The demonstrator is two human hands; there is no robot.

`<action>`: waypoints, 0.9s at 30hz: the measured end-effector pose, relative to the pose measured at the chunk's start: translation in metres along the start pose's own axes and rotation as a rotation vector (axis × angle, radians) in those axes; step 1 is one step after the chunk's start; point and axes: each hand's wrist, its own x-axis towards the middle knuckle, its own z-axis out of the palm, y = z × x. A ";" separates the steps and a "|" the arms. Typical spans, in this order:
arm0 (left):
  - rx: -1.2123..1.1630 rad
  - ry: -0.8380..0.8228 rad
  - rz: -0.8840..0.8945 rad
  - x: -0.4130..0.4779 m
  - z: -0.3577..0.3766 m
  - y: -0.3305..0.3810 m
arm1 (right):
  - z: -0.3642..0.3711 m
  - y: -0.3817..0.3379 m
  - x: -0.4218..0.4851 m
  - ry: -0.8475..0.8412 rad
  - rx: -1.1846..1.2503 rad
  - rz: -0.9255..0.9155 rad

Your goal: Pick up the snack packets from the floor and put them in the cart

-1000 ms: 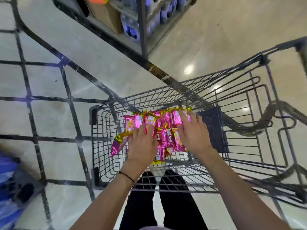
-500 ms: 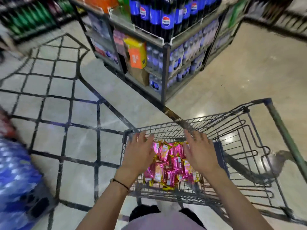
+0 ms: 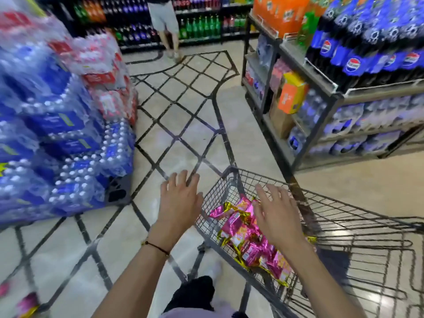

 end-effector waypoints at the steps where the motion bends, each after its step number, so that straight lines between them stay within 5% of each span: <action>1: 0.010 0.009 -0.054 -0.014 -0.002 -0.008 | -0.001 -0.007 -0.001 0.006 0.009 -0.048; 14: 0.056 0.159 -0.464 -0.198 -0.027 -0.102 | 0.001 -0.166 -0.032 0.061 0.126 -0.624; 27: 0.065 0.199 -0.965 -0.453 -0.026 -0.250 | 0.042 -0.430 -0.161 0.015 0.188 -1.075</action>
